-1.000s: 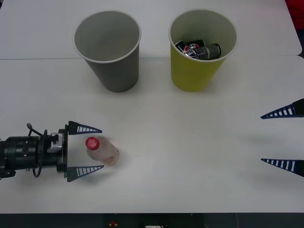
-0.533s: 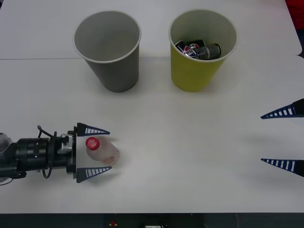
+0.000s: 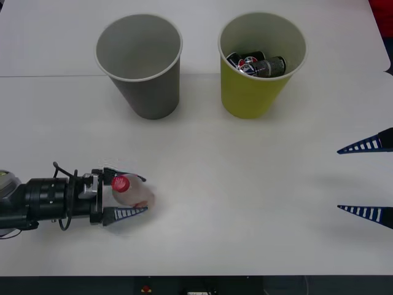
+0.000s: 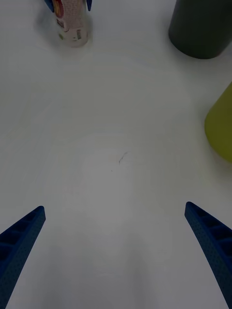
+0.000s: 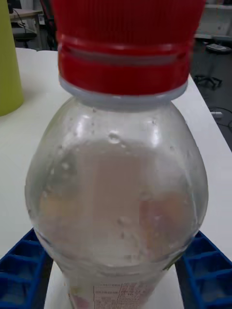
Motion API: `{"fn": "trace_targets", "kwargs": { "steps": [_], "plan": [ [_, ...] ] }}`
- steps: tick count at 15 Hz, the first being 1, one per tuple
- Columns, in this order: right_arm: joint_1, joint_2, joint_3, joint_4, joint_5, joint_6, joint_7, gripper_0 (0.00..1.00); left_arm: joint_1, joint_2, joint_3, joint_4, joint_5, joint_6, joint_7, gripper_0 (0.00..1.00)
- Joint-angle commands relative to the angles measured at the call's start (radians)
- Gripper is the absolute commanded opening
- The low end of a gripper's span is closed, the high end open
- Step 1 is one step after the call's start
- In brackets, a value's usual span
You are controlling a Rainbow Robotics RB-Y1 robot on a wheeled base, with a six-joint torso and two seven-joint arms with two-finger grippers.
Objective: Put the can into the green bin and the plastic bottle into the gray bin
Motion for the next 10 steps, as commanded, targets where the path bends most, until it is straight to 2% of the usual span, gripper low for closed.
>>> {"fn": "trace_targets", "kwargs": {
  "steps": [1, 6, 10],
  "plan": [
    [0.0, 0.0, 0.0, 0.0, 0.0, 0.0, 0.0, 1.0, 0.0, -0.005, -0.001, 0.0, -0.005, 0.0, 0.001, 0.0],
    [0.0, 0.0, 0.0, 0.0, 0.0, 0.0, 0.0, 1.0, 0.002, -0.002, 0.001, 0.0, -0.009, 0.0, 0.014, 0.0],
    [0.0, 0.0, 0.0, 0.0, 0.0, 0.0, 0.0, 1.0, 0.003, 0.041, 0.012, -0.049, -0.032, -0.001, 0.057, 0.0]
  ]
}}
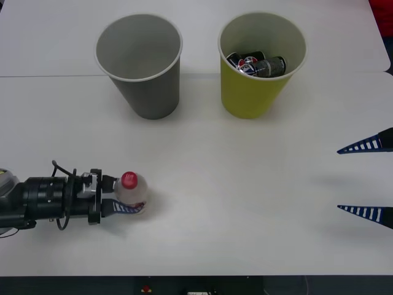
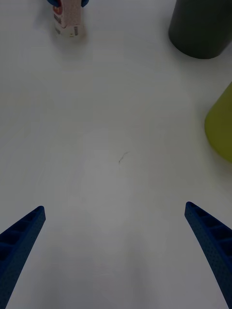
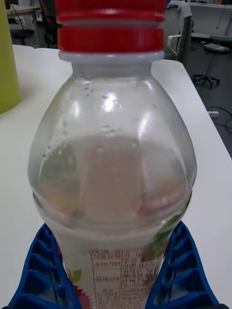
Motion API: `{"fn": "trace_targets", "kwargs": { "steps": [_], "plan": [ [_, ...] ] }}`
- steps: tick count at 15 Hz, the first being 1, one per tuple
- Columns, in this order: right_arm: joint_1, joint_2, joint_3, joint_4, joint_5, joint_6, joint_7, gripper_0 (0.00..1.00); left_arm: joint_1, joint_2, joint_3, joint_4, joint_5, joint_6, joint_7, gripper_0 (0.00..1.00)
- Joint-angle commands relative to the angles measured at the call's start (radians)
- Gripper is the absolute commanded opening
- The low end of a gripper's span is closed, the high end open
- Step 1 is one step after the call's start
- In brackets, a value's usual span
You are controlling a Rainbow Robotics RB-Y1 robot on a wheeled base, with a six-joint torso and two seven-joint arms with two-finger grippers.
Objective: Put the can into the green bin and the plastic bottle into the gray bin
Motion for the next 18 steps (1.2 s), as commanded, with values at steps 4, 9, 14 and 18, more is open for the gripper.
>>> {"fn": "trace_targets", "kwargs": {
  "steps": [4, 9, 14, 18],
  "plan": [
    [0.0, 0.0, 0.0, 0.0, 0.0, 0.0, 0.0, 1.0, 0.077, 0.055, 0.193, -0.179, -0.201, -0.041, 0.242, 0.0],
    [0.0, 0.0, 0.0, 0.0, 0.0, 0.0, 0.0, 1.0, 0.223, 0.061, 0.391, -0.464, -0.342, -0.018, 0.59, 0.0],
    [0.0, 0.0, 0.0, 0.0, 0.0, 0.0, 0.0, 1.0, 0.313, 0.104, 0.528, -0.677, -0.403, 0.028, 0.953, 0.0],
    [0.0, 0.0, 0.0, 0.0, 0.0, 0.0, 0.0, 1.0, 0.323, 0.152, 0.606, -0.8, -0.478, 0.064, 1.207, 0.0]
  ]
}}
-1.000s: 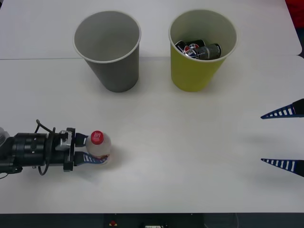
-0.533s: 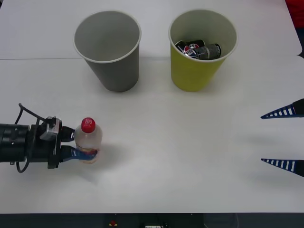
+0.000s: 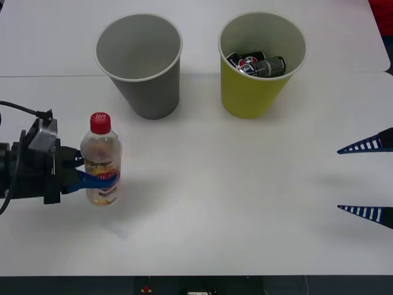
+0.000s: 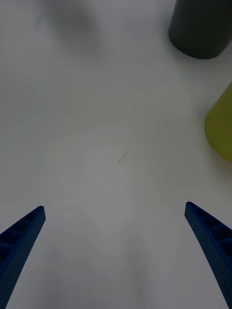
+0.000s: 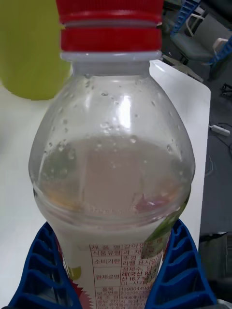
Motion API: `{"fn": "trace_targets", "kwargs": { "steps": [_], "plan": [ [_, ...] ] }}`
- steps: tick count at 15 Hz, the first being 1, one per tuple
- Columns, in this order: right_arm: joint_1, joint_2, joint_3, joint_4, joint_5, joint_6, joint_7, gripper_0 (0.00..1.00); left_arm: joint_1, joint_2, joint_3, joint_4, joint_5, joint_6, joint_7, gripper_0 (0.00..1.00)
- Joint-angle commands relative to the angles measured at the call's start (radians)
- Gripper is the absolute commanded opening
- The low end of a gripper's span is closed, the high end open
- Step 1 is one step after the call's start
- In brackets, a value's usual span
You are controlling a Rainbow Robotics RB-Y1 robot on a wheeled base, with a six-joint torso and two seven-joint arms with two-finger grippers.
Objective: Put the can into the green bin and the plastic bottle into the gray bin
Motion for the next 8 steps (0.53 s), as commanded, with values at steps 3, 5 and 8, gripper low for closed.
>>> {"fn": "trace_targets", "kwargs": {
  "steps": [3, 5, 8],
  "plan": [
    [0.0, 0.0, 0.0, 0.0, 0.0, 0.0, 0.0, 1.0, 0.004, 0.054, 0.118, -0.197, -0.177, 0.016, 0.373, 0.0],
    [0.0, 0.0, 0.0, 0.0, 0.0, 0.0, 0.0, 1.0, 0.004, 0.077, 0.164, -0.271, -0.231, 0.015, 0.541, 0.0],
    [0.0, 0.0, 0.0, 0.0, 0.0, 0.0, 0.0, 1.0, 0.003, 0.134, 0.224, -0.329, -0.277, 0.016, 0.727, 0.0]
  ]
}}
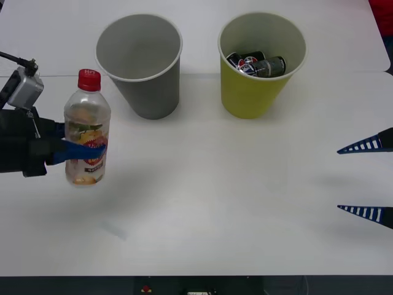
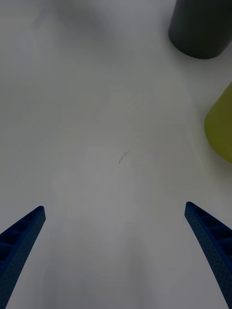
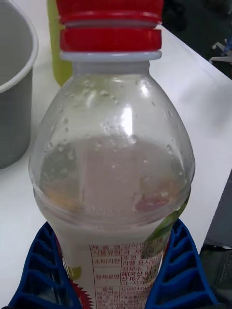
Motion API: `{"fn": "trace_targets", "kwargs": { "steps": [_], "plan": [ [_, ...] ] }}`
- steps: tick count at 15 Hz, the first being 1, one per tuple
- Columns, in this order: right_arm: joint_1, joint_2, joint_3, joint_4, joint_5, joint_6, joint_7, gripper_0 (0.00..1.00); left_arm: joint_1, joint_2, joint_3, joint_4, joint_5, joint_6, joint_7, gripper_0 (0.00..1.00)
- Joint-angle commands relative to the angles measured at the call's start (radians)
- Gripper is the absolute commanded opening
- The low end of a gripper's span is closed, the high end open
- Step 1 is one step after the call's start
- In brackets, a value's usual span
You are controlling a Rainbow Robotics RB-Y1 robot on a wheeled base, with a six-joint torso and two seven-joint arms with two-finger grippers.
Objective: Put the can into the green bin and the plastic bottle into the gray bin
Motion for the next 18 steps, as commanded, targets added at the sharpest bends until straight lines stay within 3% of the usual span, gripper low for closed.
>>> {"fn": "trace_targets", "kwargs": {
  "steps": [1, 5, 8, 13, 18],
  "plan": [
    [0.0, 0.0, 0.0, 0.0, 0.0, 0.0, 0.0, 1.0, 0.0, 0.06, 0.052, -0.037, -0.022, 0.0, 0.136, 0.0],
    [0.0, 0.0, 0.0, 0.0, 0.0, 0.0, 0.0, 1.0, -0.062, 0.177, 0.084, -0.006, -0.017, 0.0, 0.182, 0.0],
    [0.0, 0.0, 0.0, 0.0, 0.0, 0.0, 0.0, 1.0, -0.215, 0.248, 0.001, 0.074, 0.013, -0.004, 0.186, 0.0],
    [0.0, 0.0, 0.0, 0.0, 0.0, 0.0, 0.0, 1.0, -0.674, 0.258, -0.377, 0.327, 0.023, -0.006, 0.188, 0.0],
    [0.0, 0.0, 0.0, 0.0, 0.0, 0.0, 0.0, 1.0, -1.034, 0.151, -0.681, 0.575, -0.002, -0.006, 0.186, 0.0]
  ]
}}
